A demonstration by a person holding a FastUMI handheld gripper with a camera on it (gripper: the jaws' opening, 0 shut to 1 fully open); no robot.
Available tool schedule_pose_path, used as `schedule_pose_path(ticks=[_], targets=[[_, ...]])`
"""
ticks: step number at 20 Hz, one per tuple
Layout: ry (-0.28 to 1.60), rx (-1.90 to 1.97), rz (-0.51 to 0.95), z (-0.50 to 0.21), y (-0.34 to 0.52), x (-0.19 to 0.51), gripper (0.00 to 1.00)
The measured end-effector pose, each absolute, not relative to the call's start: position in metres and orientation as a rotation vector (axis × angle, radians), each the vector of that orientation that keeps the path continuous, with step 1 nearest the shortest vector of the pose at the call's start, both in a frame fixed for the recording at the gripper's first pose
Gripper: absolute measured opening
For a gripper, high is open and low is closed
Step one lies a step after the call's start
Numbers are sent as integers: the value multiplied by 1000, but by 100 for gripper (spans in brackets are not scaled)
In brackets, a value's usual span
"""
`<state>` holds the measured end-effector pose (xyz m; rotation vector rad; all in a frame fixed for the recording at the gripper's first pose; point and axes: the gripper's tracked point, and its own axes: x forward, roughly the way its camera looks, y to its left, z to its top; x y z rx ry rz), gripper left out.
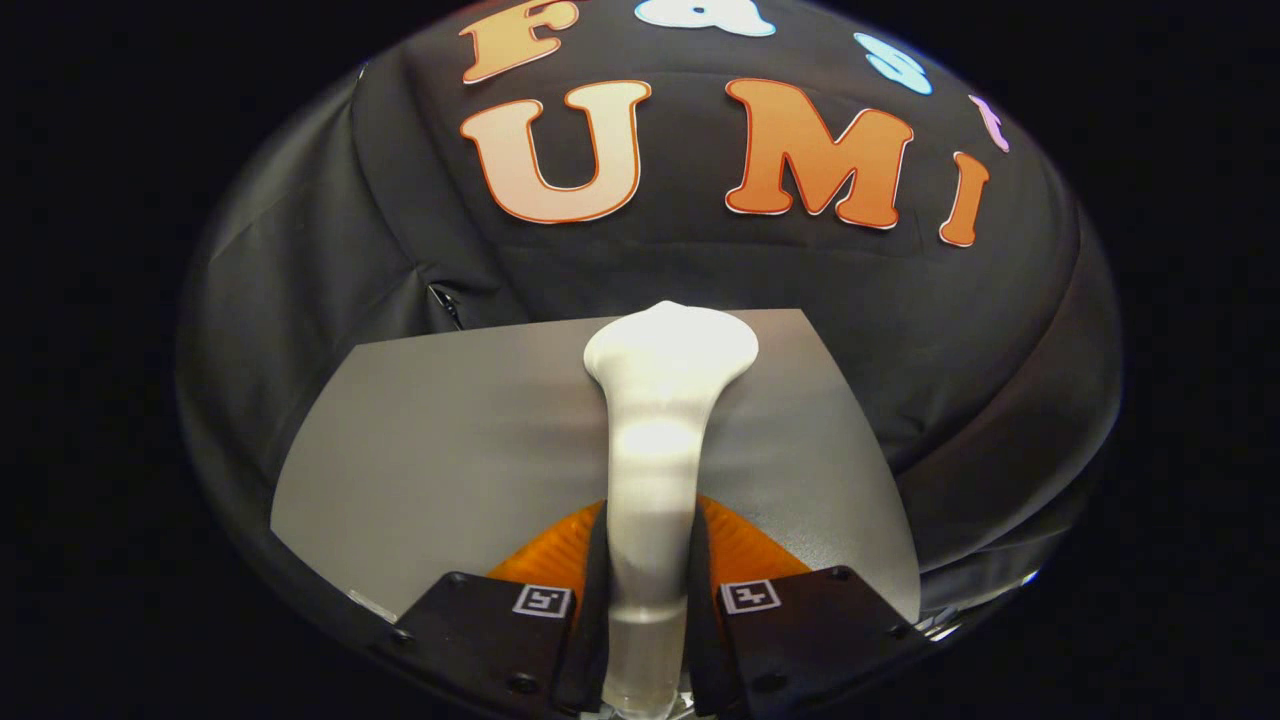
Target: Iron the clothes twice with a garment steamer, once on the left side and once on the right side.
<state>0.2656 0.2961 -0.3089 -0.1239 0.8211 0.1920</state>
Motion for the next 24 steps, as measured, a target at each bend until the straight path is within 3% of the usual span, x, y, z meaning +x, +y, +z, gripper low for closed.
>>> schedule_pose_path(ticks=[15, 24], targets=[[436, -82, 286, -157, 255, 172, 40], [276, -62, 239, -58, 157, 123, 40]])
